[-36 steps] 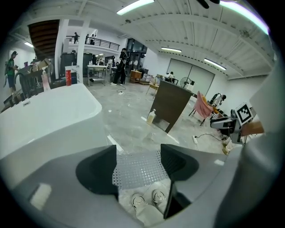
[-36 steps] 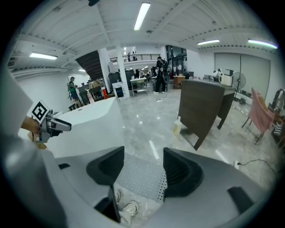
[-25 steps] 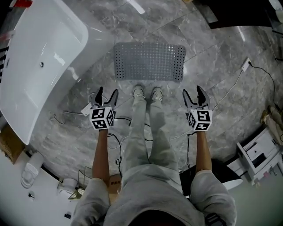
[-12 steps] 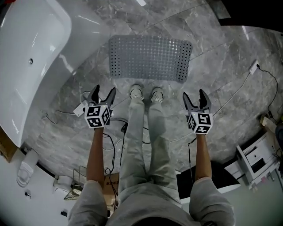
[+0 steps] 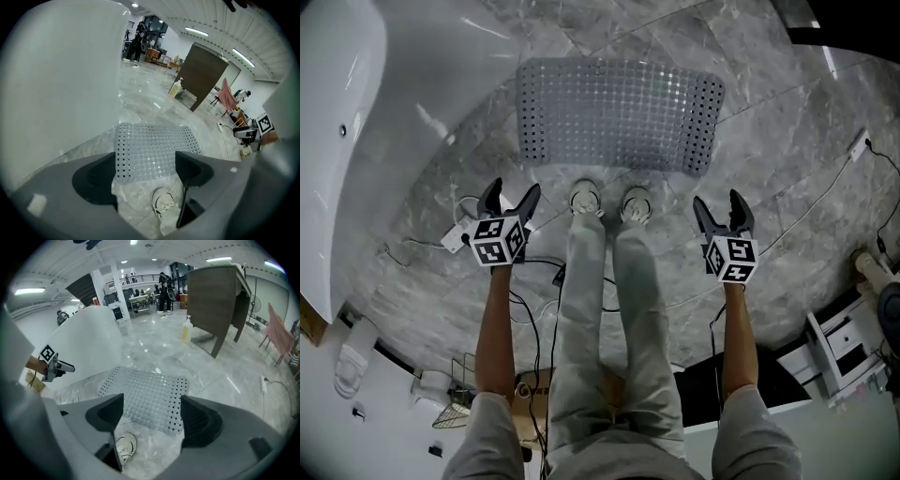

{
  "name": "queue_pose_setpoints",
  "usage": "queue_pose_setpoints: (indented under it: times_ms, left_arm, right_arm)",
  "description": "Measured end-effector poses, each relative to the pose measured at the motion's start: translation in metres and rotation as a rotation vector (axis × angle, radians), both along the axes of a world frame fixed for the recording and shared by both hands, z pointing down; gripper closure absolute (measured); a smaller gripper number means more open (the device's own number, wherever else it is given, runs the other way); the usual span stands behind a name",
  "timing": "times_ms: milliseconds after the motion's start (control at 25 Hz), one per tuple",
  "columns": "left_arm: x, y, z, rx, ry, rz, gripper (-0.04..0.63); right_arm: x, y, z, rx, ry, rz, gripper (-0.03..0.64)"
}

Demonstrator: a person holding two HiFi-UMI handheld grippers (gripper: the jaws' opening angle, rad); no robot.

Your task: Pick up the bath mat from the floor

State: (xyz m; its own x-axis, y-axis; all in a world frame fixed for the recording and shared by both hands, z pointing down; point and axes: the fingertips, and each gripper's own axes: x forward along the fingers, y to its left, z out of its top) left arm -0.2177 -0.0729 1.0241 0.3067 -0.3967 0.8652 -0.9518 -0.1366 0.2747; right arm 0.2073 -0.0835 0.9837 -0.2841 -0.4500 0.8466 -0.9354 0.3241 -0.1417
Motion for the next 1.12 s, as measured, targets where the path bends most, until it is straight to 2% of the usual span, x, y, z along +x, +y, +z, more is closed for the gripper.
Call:
queue_pose_setpoints:
  times_ms: [400,880,1120]
  left_arm:
    - [-0.012,0.007,0.109,-0.080,-0.027,0.012,0.204]
    - [-0.030,-0.010,0.233,-0.139,-0.075,0.048,0.178]
    - [-0.040,-0.009,0.280,-0.180,-0.133,0.061,0.146]
  right_arm:
    - [0.016,-0.002,0.116,-0.080,0.044,-0.026,0.272]
    - [0.044,-0.008,0.254,-0.180,0.093,0.047,0.268]
    - [0.070,-0.011,0.304,-0.218,0.151,0.087,0.256]
